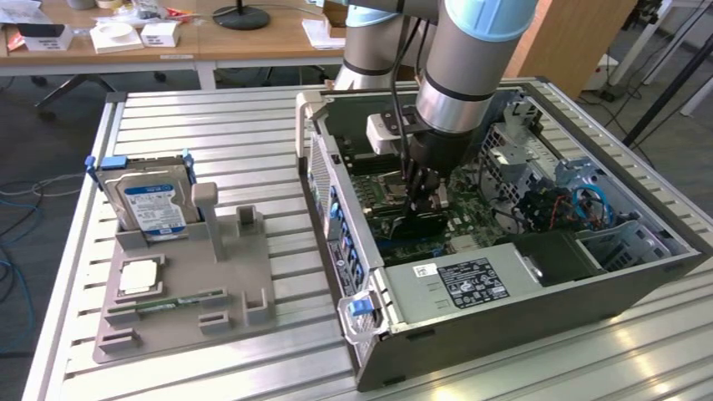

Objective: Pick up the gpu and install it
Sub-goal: 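Press down on the gpu until it lock into place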

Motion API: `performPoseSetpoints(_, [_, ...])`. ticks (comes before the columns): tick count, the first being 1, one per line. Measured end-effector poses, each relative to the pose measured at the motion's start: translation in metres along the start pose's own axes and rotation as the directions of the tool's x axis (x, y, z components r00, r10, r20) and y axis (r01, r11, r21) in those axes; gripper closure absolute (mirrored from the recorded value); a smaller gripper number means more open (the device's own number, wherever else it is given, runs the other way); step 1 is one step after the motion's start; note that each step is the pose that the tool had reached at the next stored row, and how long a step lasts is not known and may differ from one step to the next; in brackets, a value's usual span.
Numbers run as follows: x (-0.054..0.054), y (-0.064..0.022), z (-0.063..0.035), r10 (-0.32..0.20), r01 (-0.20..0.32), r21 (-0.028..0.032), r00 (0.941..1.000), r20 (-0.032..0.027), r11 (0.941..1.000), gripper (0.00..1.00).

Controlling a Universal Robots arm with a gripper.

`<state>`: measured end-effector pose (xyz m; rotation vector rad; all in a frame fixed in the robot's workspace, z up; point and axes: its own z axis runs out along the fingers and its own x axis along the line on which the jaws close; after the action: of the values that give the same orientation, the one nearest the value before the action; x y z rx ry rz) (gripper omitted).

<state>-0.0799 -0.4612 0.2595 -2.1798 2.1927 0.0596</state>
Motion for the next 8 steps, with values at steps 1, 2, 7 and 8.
performPoseSetpoints(1, [0.0000, 0.0000, 0.0000, 0.000, 0.000, 0.0000, 1.0000, 0.0000, 1.0000, 0.90])
performPoseSetpoints(2, [0.0000, 0.0000, -0.0001, 0.000, 0.000, 0.0000, 1.0000, 0.0002, 1.0000, 0.90])
performPoseSetpoints(7, [-0.0004, 0.0000, -0.0053, 0.000, 0.000, 0.0003, 1.0000, 0.0006, 1.0000, 0.90])
performPoseSetpoints(8, [-0.0005, -0.0001, -0.0075, 0.000, 0.000, 0.0002, 1.0000, 0.0003, 1.0000, 0.90])
